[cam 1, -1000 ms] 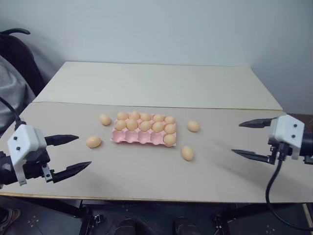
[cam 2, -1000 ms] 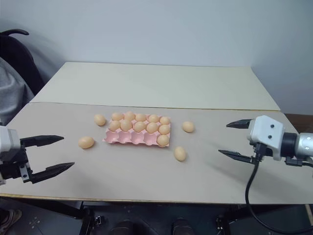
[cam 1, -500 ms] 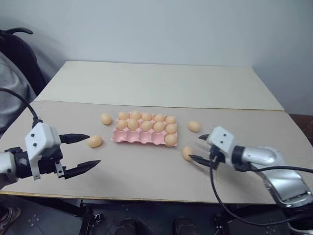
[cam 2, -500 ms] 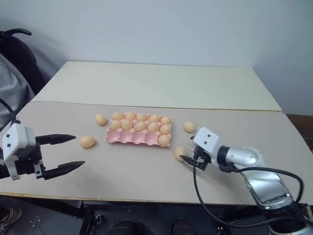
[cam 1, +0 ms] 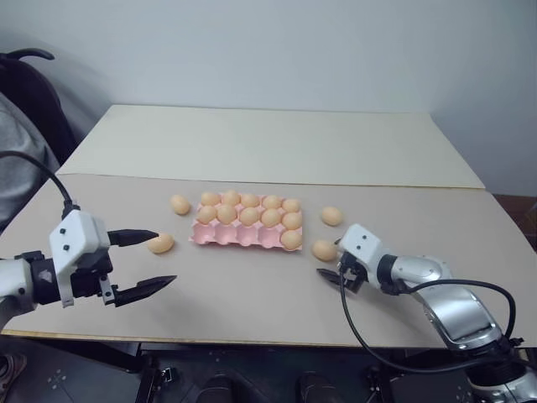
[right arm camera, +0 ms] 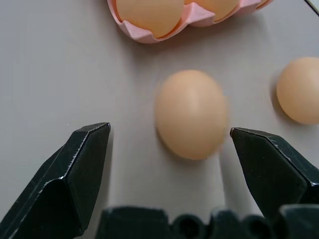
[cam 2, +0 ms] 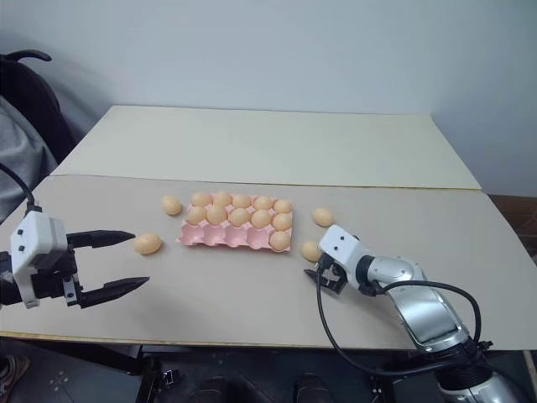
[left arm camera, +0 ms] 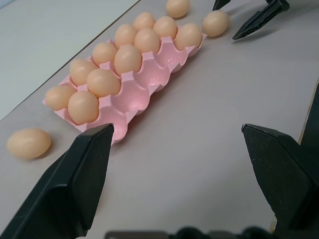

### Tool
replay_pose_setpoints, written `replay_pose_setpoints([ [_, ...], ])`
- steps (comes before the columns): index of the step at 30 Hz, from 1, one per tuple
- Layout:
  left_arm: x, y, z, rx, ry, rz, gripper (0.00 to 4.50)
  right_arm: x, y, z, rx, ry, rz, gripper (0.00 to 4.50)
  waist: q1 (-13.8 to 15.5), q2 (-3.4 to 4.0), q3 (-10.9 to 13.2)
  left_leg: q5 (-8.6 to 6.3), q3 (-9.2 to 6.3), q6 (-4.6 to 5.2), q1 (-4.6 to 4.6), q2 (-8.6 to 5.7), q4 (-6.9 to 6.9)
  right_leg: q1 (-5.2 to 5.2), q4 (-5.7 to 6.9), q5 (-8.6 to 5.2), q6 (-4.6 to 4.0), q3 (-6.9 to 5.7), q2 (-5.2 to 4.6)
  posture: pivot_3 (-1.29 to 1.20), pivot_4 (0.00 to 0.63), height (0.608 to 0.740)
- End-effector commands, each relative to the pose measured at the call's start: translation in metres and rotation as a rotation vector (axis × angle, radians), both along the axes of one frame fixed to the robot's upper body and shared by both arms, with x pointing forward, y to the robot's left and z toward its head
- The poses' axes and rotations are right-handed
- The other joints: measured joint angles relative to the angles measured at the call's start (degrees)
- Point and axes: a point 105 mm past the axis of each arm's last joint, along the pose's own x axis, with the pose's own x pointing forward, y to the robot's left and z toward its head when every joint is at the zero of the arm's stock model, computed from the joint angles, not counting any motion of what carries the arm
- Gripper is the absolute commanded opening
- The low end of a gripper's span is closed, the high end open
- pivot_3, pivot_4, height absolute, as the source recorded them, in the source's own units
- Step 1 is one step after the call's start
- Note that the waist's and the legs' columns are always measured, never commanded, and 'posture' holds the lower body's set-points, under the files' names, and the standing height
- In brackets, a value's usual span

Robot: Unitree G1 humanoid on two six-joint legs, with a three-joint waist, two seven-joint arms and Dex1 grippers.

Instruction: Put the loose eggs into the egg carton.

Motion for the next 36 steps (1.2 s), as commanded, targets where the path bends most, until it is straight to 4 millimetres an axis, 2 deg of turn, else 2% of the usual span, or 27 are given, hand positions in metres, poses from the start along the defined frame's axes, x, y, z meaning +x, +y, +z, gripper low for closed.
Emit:
replay_pose_setpoints([
  [1, -0.002, -0.005, 0.005, 0.015, -0.016, -0.018, 4.48, 0.007, 0.004, 0.012, 0.005, -0.068, 0.014, 4.50, 0.0, 0.00, 0.0, 0.00, 0.00, 0.00, 0.00, 0.00, 0.00, 0.00, 0.00, 0.00, 0.00, 0.00, 0.00, 0.00, 0.150, 0.740],
  [7, -0.002, -0.006, 0.004, 0.016, -0.014, -0.023, 4.48, 0.023, 0.010, 0.011, 0.019, -0.086, -0.001, 4.50, -0.1, 0.00, 0.0, 0.00, 0.00, 0.00, 0.00, 0.00, 0.00, 0.00, 0.00, 0.00, 0.00, 0.00, 0.00, 0.00, 0.150, 0.740],
  [10, -0.002, -0.005, 0.005, 0.018, -0.014, -0.020, 4.50, 0.020, 0.010, 0.008, 0.001, -0.077, 0.022, 3.87, 0.1, 0.00, 0.0, 0.00, 0.00, 0.00, -0.03, 0.00, -0.02, -0.02, -0.02, 0.00, 0.00, -0.01, 0.00, 0.00, 0.150, 0.740],
  [15, -0.003, -0.004, 0.003, 0.018, -0.013, -0.009, 4.50, 0.021, 0.009, 0.009, 0.014, -0.095, 0.003, 2.20, 0.1, 0.01, 0.0, 0.00, -0.01, 0.00, -0.03, 0.00, -0.01, -0.02, -0.01, 0.00, 0.00, -0.01, 0.00, 0.00, 0.150, 0.740],
  [20, -0.002, -0.005, 0.002, 0.013, -0.014, -0.009, 4.50, 0.019, 0.010, 0.015, 0.007, -0.120, 0.024, 2.20, 0.0, 0.00, 0.0, 0.00, -0.01, 0.00, -0.02, 0.00, -0.01, -0.02, 0.00, 0.00, 0.00, -0.01, 0.00, 0.00, 0.150, 0.740],
  [22, -0.002, -0.004, 0.002, 0.014, -0.013, -0.008, 4.50, 0.020, 0.009, 0.024, -0.004, -0.149, 0.024, 2.20, 0.0, 0.01, 0.0, 0.00, -0.01, 0.00, -0.02, 0.00, -0.01, -0.02, 0.00, 0.00, 0.00, -0.01, 0.00, 0.00, 0.150, 0.740],
  [24, -0.003, -0.003, 0.002, 0.014, -0.012, -0.007, 4.50, 0.021, 0.014, 0.041, 0.010, -0.195, 0.033, 2.20, 0.0, 0.01, 0.0, 0.00, -0.01, 0.00, -0.02, 0.00, -0.01, -0.02, 0.01, 0.00, 0.00, -0.02, 0.00, 0.00, 0.150, 0.740],
  [27, -0.003, -0.002, 0.001, 0.015, -0.005, -0.003, 4.50, 0.022, 0.028, 0.068, 0.049, -0.250, 0.064, 2.20, -0.5, 0.03, 0.0, 0.00, -0.01, 0.00, -0.02, 0.00, -0.01, -0.05, 0.03, 0.00, -0.01, 0.00, 0.00, 0.00, 0.150, 0.740],
  [30, -0.005, 0.002, -0.004, 0.026, 0.016, 0.011, 4.50, 0.023, 0.051, 0.083, 0.075, -0.275, 0.117, 2.20, -0.9, 0.03, 0.0, 0.00, -0.03, 0.00, -0.02, 0.03, -0.04, -0.06, 0.04, 0.00, -0.01, -0.02, 0.03, 0.00, 0.150, 0.740],
  [32, -0.008, 0.004, -0.007, 0.036, 0.033, 0.018, 4.50, 0.025, 0.068, 0.088, 0.105, -0.283, 0.148, 2.20, -1.3, 0.03, 0.0, 0.00, -0.04, 0.00, -0.01, 0.03, -0.05, -0.05, 0.03, 0.00, -0.01, -0.02, 0.03, 0.00, 0.150, 0.740],
  [36, -0.012, 0.009, -0.009, 0.047, 0.043, 0.039, 4.50, 0.027, 0.096, 0.086, 0.134, -0.276, 0.203, 2.20, -1.4, 0.03, 0.0, 0.00, -0.04, 0.00, -0.03, 0.02, -0.06, -0.08, 0.03, 0.01, -0.02, -0.02, 0.01, 0.00, 0.150, 0.740],
])
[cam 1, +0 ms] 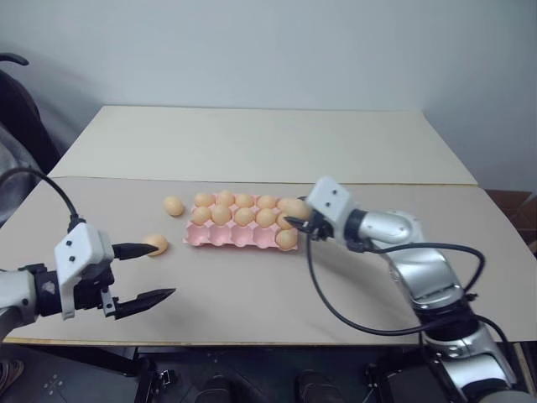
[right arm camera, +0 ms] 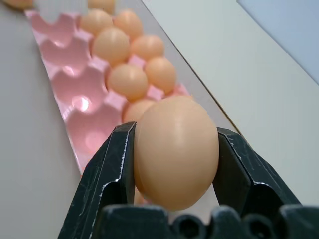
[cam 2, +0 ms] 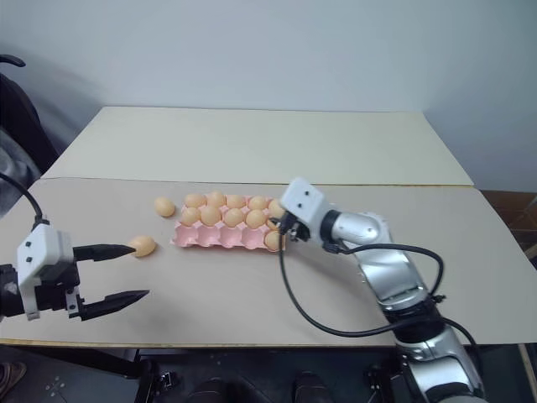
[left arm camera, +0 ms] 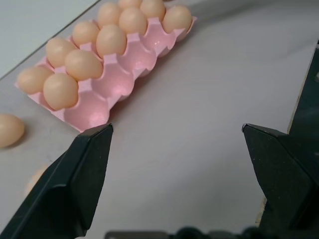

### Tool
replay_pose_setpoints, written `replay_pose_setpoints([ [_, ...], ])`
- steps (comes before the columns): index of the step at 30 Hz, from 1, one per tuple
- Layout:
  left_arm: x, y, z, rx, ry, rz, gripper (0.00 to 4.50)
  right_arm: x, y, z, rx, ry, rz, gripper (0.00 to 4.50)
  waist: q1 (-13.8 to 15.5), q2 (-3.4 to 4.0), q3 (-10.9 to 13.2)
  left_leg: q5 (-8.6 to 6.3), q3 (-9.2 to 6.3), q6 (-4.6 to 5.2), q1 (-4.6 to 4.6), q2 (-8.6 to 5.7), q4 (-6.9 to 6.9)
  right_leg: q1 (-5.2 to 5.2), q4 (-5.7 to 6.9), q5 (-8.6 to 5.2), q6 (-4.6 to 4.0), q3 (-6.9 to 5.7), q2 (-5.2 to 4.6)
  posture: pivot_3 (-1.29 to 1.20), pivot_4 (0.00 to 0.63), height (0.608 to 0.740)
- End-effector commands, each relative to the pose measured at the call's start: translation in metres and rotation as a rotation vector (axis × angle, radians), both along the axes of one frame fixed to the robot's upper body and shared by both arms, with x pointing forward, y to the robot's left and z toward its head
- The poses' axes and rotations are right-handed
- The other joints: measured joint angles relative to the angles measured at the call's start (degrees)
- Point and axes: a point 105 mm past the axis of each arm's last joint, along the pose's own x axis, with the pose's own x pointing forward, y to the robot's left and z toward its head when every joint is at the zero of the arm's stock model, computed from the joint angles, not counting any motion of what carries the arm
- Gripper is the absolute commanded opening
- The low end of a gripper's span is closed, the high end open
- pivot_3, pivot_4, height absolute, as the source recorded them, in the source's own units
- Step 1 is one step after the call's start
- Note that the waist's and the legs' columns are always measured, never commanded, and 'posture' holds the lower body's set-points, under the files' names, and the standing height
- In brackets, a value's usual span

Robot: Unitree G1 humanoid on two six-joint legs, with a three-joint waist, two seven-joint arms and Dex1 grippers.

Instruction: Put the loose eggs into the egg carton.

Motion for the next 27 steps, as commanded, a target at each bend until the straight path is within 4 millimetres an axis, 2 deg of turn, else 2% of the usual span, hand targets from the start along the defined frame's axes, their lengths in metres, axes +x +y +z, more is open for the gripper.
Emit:
replay_pose_setpoints([
  [1, -0.004, 0.003, 0.008, 0.035, -0.043, 0.007, 4.50, -0.002, 0.020, 0.002, 0.005, -0.021, 0.051, 2.20, 0.0, 0.01, 0.0, 0.00, 0.00, 0.00, 0.00, 0.00, 0.00, 0.00, 0.01, 0.00, 0.00, 0.00, -0.01, 0.00, 0.150, 0.740],
  [5, -0.006, 0.002, 0.007, 0.034, -0.044, 0.012, 4.50, 0.000, 0.040, -0.015, -0.034, 0.018, 0.095, 2.20, 0.1, 0.02, 0.0, 0.00, 0.00, 0.00, 0.00, 0.00, 0.00, -0.01, 0.01, 0.00, 0.00, -0.02, -0.01, 0.00, 0.150, 0.740],
  [8, -0.007, 0.001, 0.007, 0.031, -0.045, 0.011, 4.50, 0.002, 0.048, -0.019, -0.033, 0.023, 0.108, 2.20, 0.0, 0.02, 0.0, 0.00, 0.00, 0.00, 0.00, 0.00, 0.00, -0.01, 0.01, 0.00, -0.01, -0.03, -0.01, 0.00, 0.150, 0.740],
  [11, -0.007, -0.001, 0.006, 0.028, -0.044, 0.010, 4.50, 0.003, 0.053, -0.020, -0.041, 0.013, 0.119, 2.94, 0.0, 0.03, 0.0, 0.00, 0.00, 0.00, 0.00, 0.00, -0.01, -0.03, 0.02, 0.01, -0.01, -0.03, -0.01, 0.00, 0.150, 0.740],
  [15, -0.008, 0.000, 0.006, 0.028, -0.046, 0.014, 4.50, 0.005, 0.051, -0.021, -0.052, 0.004, 0.113, 4.31, 0.0, 0.03, 0.0, 0.00, 0.00, -0.01, 0.00, 0.00, -0.02, -0.03, 0.01, 0.01, -0.01, -0.03, -0.01, 0.00, 0.150, 0.740],
  [16, -0.008, 0.000, 0.006, 0.028, -0.046, 0.014, 4.50, 0.005, 0.050, -0.020, -0.051, 0.004, 0.109, 4.48, -0.1, 0.03, 0.0, 0.00, 0.00, -0.01, 0.00, 0.00, -0.02, -0.03, 0.02, 0.01, -0.01, -0.03, -0.01, 0.00, 0.150, 0.740],
  [23, -0.004, -0.002, 0.006, 0.024, -0.055, 0.004, 4.50, -0.005, 0.035, -0.004, -0.045, -0.027, 0.123, 4.48, 0.1, 0.04, 0.0, 0.00, 0.00, 0.00, 0.00, 0.00, -0.02, -0.03, 0.01, 0.01, -0.01, -0.03, -0.01, 0.00, 0.150, 0.740],
  [26, -0.002, -0.003, 0.006, 0.022, -0.062, -0.002, 4.50, -0.014, 0.016, 0.005, -0.038, -0.036, 0.117, 4.48, 0.3, 0.04, 0.0, 0.00, -0.02, 0.00, -0.03, 0.00, -0.04, -0.04, -0.01, 0.00, -0.01, -0.04, -0.02, 0.00, 0.150, 0.740],
  [27, -0.001, -0.003, 0.006, 0.020, -0.067, -0.002, 4.50, -0.019, 0.002, 0.007, -0.038, -0.035, 0.111, 4.48, 0.3, 0.03, 0.0, 0.00, -0.03, 0.00, -0.03, 0.00, -0.03, -0.03, -0.04, 0.01, -0.01, -0.05, -0.02, 0.00, 0.150, 0.740],
])
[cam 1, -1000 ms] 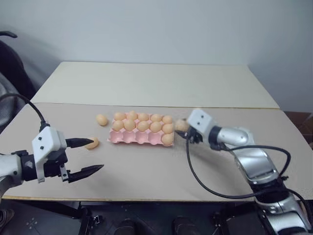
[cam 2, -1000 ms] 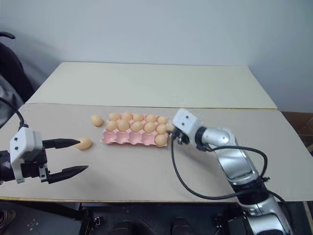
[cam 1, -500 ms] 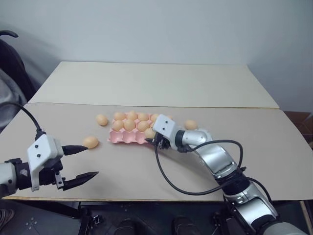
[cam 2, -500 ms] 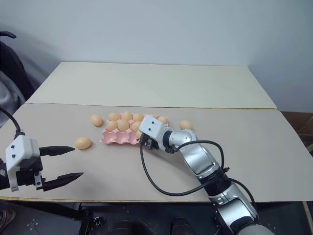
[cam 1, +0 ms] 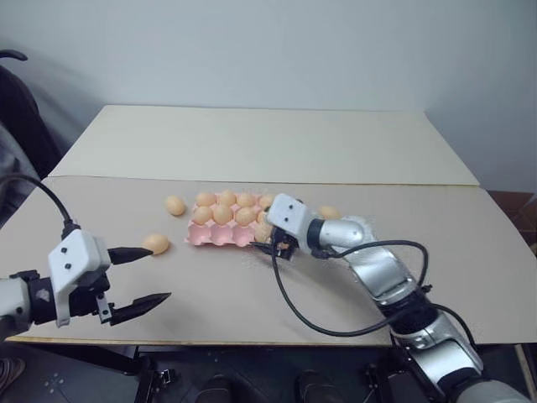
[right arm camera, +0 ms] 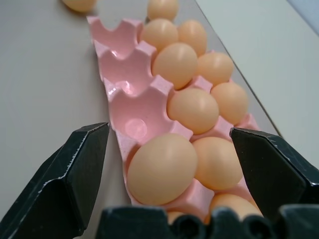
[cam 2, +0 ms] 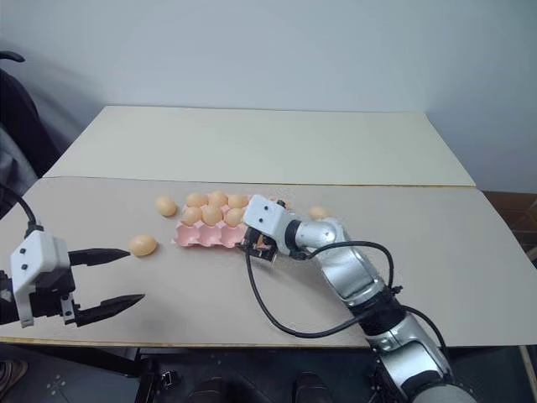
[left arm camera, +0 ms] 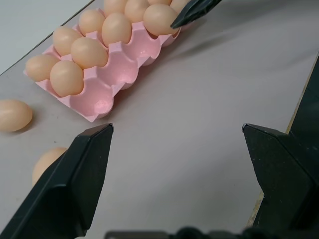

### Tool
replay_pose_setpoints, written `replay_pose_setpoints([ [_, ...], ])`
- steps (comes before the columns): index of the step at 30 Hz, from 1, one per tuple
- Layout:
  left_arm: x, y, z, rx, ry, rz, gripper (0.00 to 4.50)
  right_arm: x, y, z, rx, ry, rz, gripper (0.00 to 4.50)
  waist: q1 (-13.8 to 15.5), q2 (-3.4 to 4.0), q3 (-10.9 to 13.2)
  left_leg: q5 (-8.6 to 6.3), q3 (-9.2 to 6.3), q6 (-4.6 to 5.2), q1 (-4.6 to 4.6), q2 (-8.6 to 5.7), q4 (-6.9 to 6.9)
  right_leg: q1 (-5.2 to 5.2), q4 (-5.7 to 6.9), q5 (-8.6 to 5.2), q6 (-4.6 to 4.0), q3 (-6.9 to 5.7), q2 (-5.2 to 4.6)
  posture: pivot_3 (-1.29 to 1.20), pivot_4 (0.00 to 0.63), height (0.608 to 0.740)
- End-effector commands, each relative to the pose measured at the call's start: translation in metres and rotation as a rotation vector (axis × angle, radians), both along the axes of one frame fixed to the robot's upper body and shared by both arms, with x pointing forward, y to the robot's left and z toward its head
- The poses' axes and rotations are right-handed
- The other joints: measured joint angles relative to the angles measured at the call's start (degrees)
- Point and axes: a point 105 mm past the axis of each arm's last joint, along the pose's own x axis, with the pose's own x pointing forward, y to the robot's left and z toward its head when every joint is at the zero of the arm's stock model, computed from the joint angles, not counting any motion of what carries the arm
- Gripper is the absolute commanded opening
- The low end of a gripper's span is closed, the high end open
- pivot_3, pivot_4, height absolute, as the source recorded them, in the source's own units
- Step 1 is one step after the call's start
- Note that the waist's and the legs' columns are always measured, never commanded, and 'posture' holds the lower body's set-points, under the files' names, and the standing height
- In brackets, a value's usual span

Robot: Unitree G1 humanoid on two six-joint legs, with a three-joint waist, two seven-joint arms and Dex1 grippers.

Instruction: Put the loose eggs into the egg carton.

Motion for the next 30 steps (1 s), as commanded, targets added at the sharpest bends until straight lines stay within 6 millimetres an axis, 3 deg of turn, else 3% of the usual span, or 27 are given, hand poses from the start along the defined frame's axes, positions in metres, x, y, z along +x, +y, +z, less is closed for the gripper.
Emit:
replay_pose_setpoints([
  [1, 0.002, -0.002, 0.005, 0.002, -0.042, -0.013, 4.50, -0.015, -0.034, 0.021, 0.033, -0.034, -0.010, 4.48, 0.2, 0.00, 0.0, 0.00, 0.00, 0.00, 0.00, -0.01, 0.00, 0.01, -0.02, 0.00, 0.00, 0.00, -0.01, 0.00, 0.150, 0.740],
  [5, 0.003, 0.000, 0.004, 0.000, -0.042, -0.013, 4.50, -0.029, -0.090, 0.023, -0.018, 0.019, -0.081, 4.48, 0.6, -0.02, 0.0, 0.00, 0.00, 0.00, -0.07, -0.04, 0.00, 0.02, -0.10, 0.00, 0.01, -0.02, -0.06, 0.00, 0.150, 0.740],
  [9, 0.006, 0.000, 0.004, 0.001, -0.048, -0.021, 4.50, -0.041, -0.127, 0.031, -0.033, 0.045, -0.157, 4.48, 0.2, -0.01, 0.0, 0.00, 0.02, 0.00, 0.02, 0.00, -0.01, 0.03, -0.03, 0.00, -0.01, 0.00, 0.02, 0.00, 0.150, 0.740],
  [15, 0.008, 0.003, 0.007, 0.003, -0.051, -0.029, 4.50, -0.063, -0.176, 0.027, -0.084, 0.099, -0.314, 4.48, 0.0, -0.02, 0.0, 0.00, 0.05, 0.01, 0.04, -0.02, -0.05, 0.09, -0.10, -0.01, -0.01, 0.04, 0.00, 0.00, 0.150, 0.740],
  [18, 0.010, 0.004, 0.008, 0.008, -0.052, -0.034, 4.50, -0.072, -0.186, 0.023, -0.104, 0.119, -0.358, 4.48, 0.0, -0.02, 0.0, 0.00, 0.05, 0.01, 0.06, -0.02, -0.05, 0.09, -0.08, -0.01, -0.01, 0.05, 0.01, 0.00, 0.150, 0.740],
  [24, 0.015, 0.003, 0.010, 0.012, -0.062, -0.052, 4.50, -0.074, -0.184, 0.020, -0.103, 0.123, -0.375, 4.48, -0.2, -0.02, 0.0, 0.00, 0.05, 0.00, 0.11, -0.01, -0.04, 0.13, -0.07, -0.02, 0.00, 0.06, 0.02, 0.00, 0.150, 0.740],
  [30, 0.019, -0.001, 0.011, 0.004, -0.069, -0.062, 4.50, -0.049, -0.177, 0.020, -0.039, 0.122, -0.431, 4.48, -0.3, -0.03, 0.0, 0.00, 0.05, 0.00, 0.08, -0.02, -0.04, 0.12, -0.08, -0.02, 0.00, 0.06, 0.01, 0.00, 0.150, 0.740],
])
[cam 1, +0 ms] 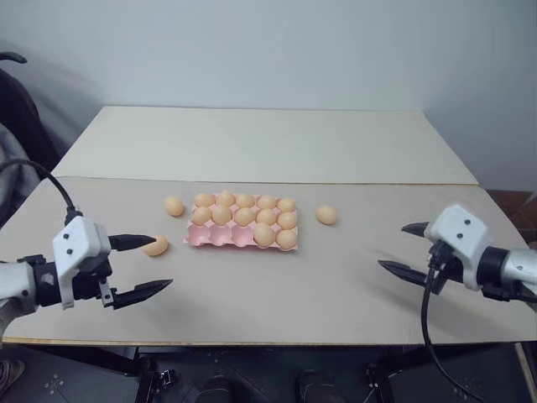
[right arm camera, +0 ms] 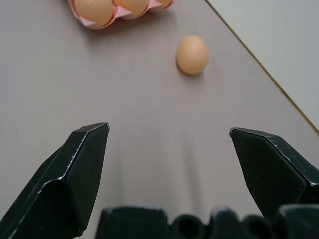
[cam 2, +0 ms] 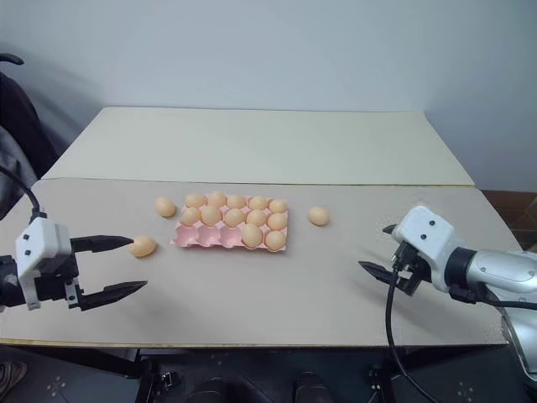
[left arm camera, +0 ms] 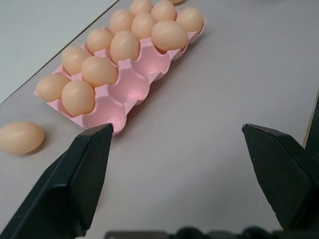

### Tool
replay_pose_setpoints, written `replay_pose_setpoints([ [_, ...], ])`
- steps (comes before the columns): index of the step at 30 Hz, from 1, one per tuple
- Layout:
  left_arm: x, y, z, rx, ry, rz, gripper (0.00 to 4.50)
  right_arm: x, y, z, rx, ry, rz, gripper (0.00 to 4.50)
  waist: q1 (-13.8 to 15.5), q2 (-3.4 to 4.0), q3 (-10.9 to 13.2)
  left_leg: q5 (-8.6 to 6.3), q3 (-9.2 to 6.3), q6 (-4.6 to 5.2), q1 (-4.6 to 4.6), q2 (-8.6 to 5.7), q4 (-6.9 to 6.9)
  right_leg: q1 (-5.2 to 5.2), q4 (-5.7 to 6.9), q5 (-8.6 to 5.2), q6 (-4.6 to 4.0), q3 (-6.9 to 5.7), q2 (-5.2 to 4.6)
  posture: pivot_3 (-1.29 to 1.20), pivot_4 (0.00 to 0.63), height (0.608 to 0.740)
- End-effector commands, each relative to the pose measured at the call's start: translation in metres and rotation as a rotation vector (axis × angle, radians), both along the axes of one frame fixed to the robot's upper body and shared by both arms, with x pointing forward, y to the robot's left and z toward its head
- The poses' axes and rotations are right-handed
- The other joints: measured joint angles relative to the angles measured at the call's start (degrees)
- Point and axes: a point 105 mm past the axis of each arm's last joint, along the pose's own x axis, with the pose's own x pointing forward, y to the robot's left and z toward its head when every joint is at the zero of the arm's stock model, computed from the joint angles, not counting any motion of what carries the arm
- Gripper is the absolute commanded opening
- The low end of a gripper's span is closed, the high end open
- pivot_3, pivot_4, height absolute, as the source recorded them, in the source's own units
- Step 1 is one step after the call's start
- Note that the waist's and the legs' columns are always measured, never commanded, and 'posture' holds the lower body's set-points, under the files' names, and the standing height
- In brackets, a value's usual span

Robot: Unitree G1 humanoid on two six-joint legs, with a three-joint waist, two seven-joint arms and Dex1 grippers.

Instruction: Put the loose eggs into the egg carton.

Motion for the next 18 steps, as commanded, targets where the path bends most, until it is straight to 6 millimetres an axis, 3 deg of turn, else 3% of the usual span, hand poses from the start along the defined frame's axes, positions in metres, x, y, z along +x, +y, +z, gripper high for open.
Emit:
replay_pose_setpoints([
  [1, 0.001, -0.004, 0.007, 0.018, -0.038, -0.021, 4.50, 0.017, 0.006, 0.004, 0.037, -0.029, -0.036, 4.48, -0.1, 0.00, 0.0, 0.00, 0.00, 0.00, 0.02, 0.01, 0.00, 0.01, 0.01, 0.00, 0.00, 0.00, 0.01, 0.00, 0.150, 0.740],
  [11, 0.006, -0.008, 0.007, 0.018, -0.046, -0.021, 4.50, 0.098, 0.047, -0.020, 0.084, -0.090, -0.039, 4.48, 0.0, 0.01, 0.0, 0.00, -0.01, 0.00, -0.13, -0.01, -0.01, -0.15, 0.01, 0.00, 0.00, 0.00, 0.00, 0.00, 0.150, 0.740],
  [18, 0.004, -0.006, 0.006, 0.022, -0.048, -0.004, 4.50, 0.129, 0.066, -0.026, 0.101, -0.143, -0.049, 4.48, 0.0, 0.03, 0.0, 0.01, -0.02, -0.01, -0.39, -0.01, 0.01, -0.45, 0.13, 0.02, -0.02, 0.00, -0.01, 0.00, 0.150, 0.740],
])
